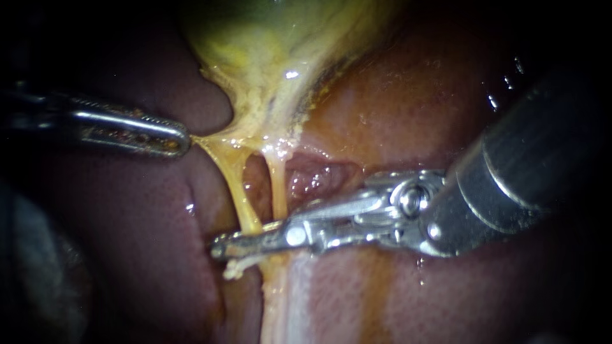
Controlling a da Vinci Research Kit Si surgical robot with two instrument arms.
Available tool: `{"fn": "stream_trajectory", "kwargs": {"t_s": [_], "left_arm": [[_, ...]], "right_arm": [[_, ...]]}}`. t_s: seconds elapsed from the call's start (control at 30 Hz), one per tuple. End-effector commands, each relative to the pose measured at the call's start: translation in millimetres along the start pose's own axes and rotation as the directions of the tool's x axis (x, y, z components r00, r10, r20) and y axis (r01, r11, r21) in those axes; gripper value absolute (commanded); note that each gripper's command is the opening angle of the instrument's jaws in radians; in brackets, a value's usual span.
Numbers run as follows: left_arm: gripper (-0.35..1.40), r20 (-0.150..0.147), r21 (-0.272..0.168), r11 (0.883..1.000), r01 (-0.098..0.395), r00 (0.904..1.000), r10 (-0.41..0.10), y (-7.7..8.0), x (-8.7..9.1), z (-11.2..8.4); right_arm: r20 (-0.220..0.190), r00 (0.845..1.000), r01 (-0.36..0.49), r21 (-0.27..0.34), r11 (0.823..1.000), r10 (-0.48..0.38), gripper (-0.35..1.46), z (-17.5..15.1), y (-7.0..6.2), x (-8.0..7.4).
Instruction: Going back second clip left tube
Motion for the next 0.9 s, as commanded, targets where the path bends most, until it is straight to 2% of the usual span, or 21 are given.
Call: {"fn": "stream_trajectory", "kwargs": {"t_s": [0.03, 0.1, 0.13, 0.2, 0.3, 0.47, 0.53, 0.67, 0.83, 0.9], "left_arm": [[-0.35, 0.000, 0.000, 1.000, 0.000, 1.0000, 0.000, 0.0, 0.0, 0.0], [-0.35, 0.000, 0.000, 1.000, 0.000, 1.0000, 0.000, 0.0, 0.0, 0.0], [-0.35, 0.000, 0.000, 1.000, 0.000, 1.0000, 0.000, 0.0, 0.0, 0.0], [-0.35, 0.000, 0.000, 1.000, 0.000, 1.0000, 0.000, 0.0, 0.0, 0.0], [-0.35, 0.000, 0.000, 1.000, 0.000, 1.0000, 0.000, 0.0, 0.0, -0.1], [-0.35, 0.000, 0.000, 1.000, -0.001, 1.0000, 0.001, 0.0, 0.0, -0.1], [-0.35, 0.000, -0.001, 1.000, -0.001, 1.0000, 0.001, 0.0, 0.0, -0.1], [-0.35, 0.000, 0.000, 1.000, -0.001, 1.0000, 0.001, 0.0, 0.0, -0.1], [-0.35, 0.000, -0.001, 1.000, -0.001, 1.0000, 0.001, 0.0, -0.1, -0.1], [-0.35, 0.000, -0.001, 1.000, -0.001, 1.0000, 0.001, 0.0, -0.1, -0.1]], "right_arm": [[0.008, 1.000, 0.000, 0.002, 1.000, 0.000, -0.35, 0.0, 0.0, 0.0], [0.014, 1.000, 0.000, 0.028, 1.000, 0.000, -0.29, 0.2, 0.2, -0.1], [0.008, 1.000, 0.006, 0.037, 0.999, -0.006, -0.18, 0.2, 0.3, -0.2], [-0.011, 0.996, 0.091, 0.056, 0.994, -0.090, 0.07, 0.6, 0.6, -0.6], [-0.036, 0.988, 0.153, 0.074, 0.985, -0.151, 0.35, 1.5, 1.1, -1.0], [-0.055, 0.965, 0.259, 0.061, 0.964, -0.256, 0.46, 2.8, 2.2, -1.7], [-0.077, 0.945, 0.321, 0.033, 0.947, -0.318, 0.48, 3.0, 2.8, -1.7], [-0.105, 0.891, 0.441, -0.026, 0.897, -0.441, 0.50, 2.9, 3.9, -0.9], [-0.116, 0.845, 0.517, -0.076, 0.852, -0.523, 0.50, 2.1, 5.0, -0.4], [-0.112, 0.834, 0.534, -0.081, 0.841, -0.540, 0.50, 1.8, 5.2, -0.5]]}}
